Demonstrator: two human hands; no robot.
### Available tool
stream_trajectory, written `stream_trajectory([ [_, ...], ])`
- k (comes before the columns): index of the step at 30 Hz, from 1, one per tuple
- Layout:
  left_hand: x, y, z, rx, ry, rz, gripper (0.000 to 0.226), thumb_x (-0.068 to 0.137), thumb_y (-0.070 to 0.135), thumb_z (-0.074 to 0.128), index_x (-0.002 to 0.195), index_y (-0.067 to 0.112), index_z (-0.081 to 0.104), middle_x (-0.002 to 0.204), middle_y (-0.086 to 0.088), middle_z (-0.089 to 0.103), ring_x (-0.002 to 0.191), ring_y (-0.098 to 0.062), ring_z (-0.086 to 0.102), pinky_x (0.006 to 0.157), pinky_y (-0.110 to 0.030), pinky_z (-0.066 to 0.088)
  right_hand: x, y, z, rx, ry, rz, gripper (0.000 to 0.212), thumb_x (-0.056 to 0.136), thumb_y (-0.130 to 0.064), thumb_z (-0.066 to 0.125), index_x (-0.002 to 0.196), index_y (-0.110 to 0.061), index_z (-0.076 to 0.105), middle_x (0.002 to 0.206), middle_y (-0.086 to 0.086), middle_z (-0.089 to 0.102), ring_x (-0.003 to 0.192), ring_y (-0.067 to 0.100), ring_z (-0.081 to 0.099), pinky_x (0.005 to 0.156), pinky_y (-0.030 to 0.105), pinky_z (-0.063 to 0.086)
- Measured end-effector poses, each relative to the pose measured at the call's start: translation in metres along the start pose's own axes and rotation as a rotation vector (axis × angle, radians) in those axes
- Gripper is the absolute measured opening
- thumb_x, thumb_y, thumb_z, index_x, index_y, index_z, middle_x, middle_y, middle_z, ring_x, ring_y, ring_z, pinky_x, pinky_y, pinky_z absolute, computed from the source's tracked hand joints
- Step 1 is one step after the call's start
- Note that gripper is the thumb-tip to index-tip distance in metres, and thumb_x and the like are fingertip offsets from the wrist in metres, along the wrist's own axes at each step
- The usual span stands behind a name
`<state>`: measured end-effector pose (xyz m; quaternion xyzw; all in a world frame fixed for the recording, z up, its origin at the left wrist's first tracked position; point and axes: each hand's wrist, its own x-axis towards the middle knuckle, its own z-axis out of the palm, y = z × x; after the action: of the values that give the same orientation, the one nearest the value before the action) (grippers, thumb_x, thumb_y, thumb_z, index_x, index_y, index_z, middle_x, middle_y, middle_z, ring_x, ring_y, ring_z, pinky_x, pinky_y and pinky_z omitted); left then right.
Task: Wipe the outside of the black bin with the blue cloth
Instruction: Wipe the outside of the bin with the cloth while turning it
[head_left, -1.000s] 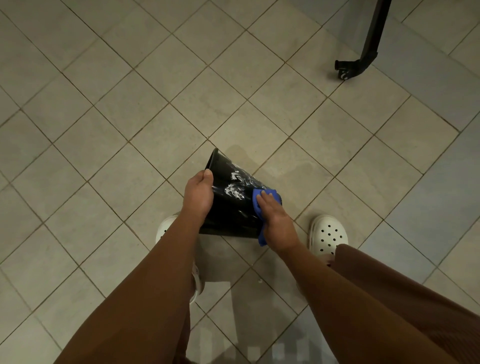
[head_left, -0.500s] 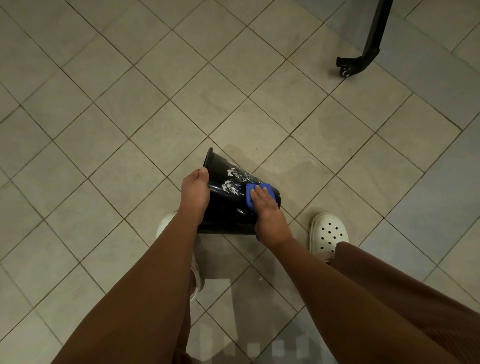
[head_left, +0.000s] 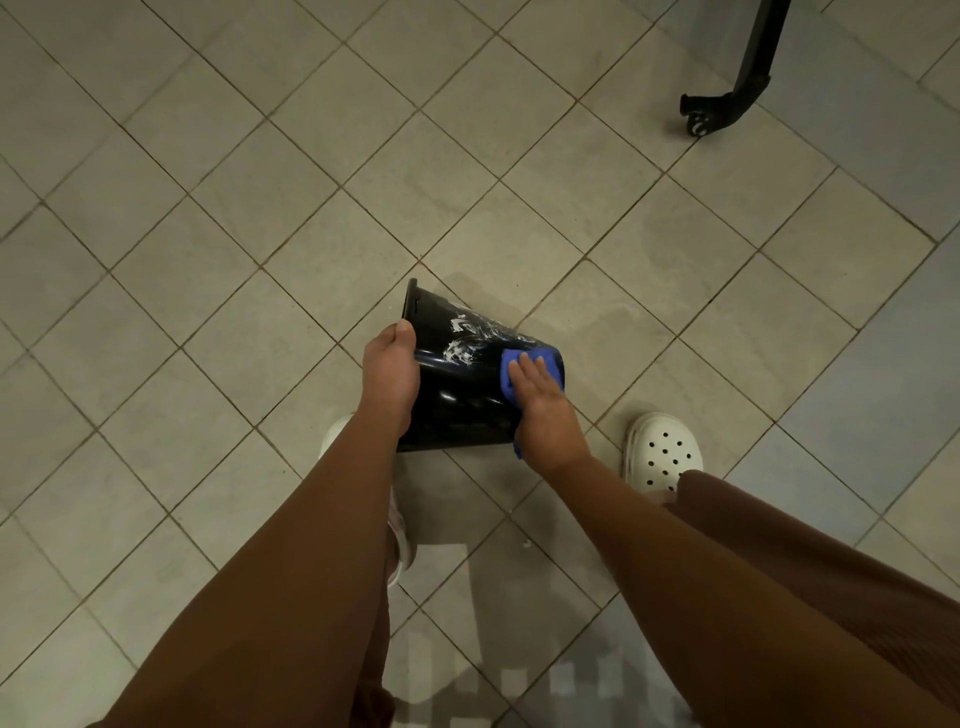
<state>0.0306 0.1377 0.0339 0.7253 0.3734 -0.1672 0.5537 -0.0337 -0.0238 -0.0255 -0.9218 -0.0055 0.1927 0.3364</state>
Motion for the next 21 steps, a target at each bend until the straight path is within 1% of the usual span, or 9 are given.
stream_trajectory([
  [3,-0.001,0.001,0.0,0.011,-0.02,-0.01,0.034,0.105,0.03,0.037,0.102,0.008,0.063,0.096,-0.015,0.065,0.09,-0.029,0.064,0.081,-0.04,0.053,0.003,-0.015,0.007,-0.036,-0.046,-0.128,0.074,0.086,0.007,0.052,0.148,-0.013,0.017,0.157,0.006,0.011,0.146,0.021,0.001,0.117,0.029,-0.004],
  [5,-0.002,0.002,0.001,0.004,-0.024,-0.001,0.034,0.105,0.03,0.037,0.106,0.008,0.064,0.102,-0.016,0.067,0.094,-0.029,0.065,0.084,-0.042,0.054,0.013,-0.022,0.005,-0.059,-0.059,-0.139,0.078,0.085,0.005,0.054,0.149,-0.015,0.014,0.158,0.003,0.008,0.146,0.019,-0.001,0.118,0.031,-0.003],
  [7,-0.004,0.002,0.001,-0.002,-0.022,0.007,0.033,0.105,0.029,0.037,0.104,0.01,0.064,0.1,-0.014,0.066,0.094,-0.028,0.065,0.082,-0.039,0.053,0.02,-0.022,0.002,-0.067,-0.077,-0.076,0.084,0.083,0.003,0.06,0.149,-0.015,0.012,0.158,0.002,0.007,0.146,0.018,-0.001,0.115,0.028,-0.005],
  [9,-0.004,0.003,0.002,0.001,-0.025,0.007,0.031,0.105,0.029,0.037,0.097,0.013,0.062,0.094,-0.01,0.065,0.09,-0.025,0.063,0.078,-0.035,0.051,0.021,-0.018,-0.001,-0.054,-0.09,0.04,0.095,0.077,0.0,0.069,0.15,-0.014,0.009,0.158,0.003,0.005,0.146,0.018,-0.001,0.11,0.025,-0.008],
  [10,-0.004,0.002,0.002,0.006,-0.022,0.01,0.031,0.105,0.029,0.037,0.092,0.014,0.061,0.09,-0.008,0.063,0.088,-0.024,0.061,0.077,-0.035,0.049,0.019,-0.015,-0.002,-0.052,-0.088,0.081,0.096,0.077,0.0,0.07,0.15,-0.014,0.008,0.158,0.004,0.004,0.146,0.019,-0.002,0.109,0.024,-0.008],
  [12,-0.002,0.003,0.002,0.022,-0.022,0.022,0.032,0.105,0.028,0.037,0.088,0.015,0.06,0.089,-0.009,0.061,0.088,-0.025,0.059,0.081,-0.037,0.049,0.011,-0.013,-0.001,-0.043,-0.045,0.082,0.088,0.082,0.001,0.063,0.15,-0.013,0.009,0.158,0.005,0.005,0.146,0.019,-0.001,0.109,0.024,-0.007],
  [15,-0.002,0.005,0.002,0.053,-0.034,0.025,0.033,0.105,0.029,0.036,0.097,0.012,0.063,0.097,-0.013,0.065,0.094,-0.029,0.063,0.087,-0.043,0.051,-0.001,-0.015,0.004,-0.043,-0.034,-0.043,0.077,0.086,0.005,0.053,0.149,-0.013,0.012,0.158,0.006,0.006,0.146,0.02,-0.002,0.113,0.026,-0.007],
  [18,-0.003,0.006,0.004,0.08,-0.056,0.044,0.035,0.105,0.03,0.035,0.107,0.008,0.063,0.102,-0.017,0.066,0.095,-0.029,0.064,0.085,-0.042,0.052,0.006,-0.021,0.005,-0.081,-0.055,-0.125,0.079,0.086,0.006,0.051,0.15,-0.015,0.009,0.158,0.003,0.003,0.145,0.018,-0.006,0.111,0.024,-0.011],
  [21,-0.004,0.006,0.004,0.07,-0.058,0.05,0.036,0.105,0.029,0.036,0.112,0.006,0.063,0.102,-0.015,0.066,0.098,-0.03,0.064,0.086,-0.042,0.053,0.022,-0.023,0.003,-0.068,-0.073,-0.055,0.082,0.085,0.004,0.055,0.15,-0.016,0.01,0.158,0.002,0.006,0.146,0.017,-0.002,0.11,0.024,-0.007],
])
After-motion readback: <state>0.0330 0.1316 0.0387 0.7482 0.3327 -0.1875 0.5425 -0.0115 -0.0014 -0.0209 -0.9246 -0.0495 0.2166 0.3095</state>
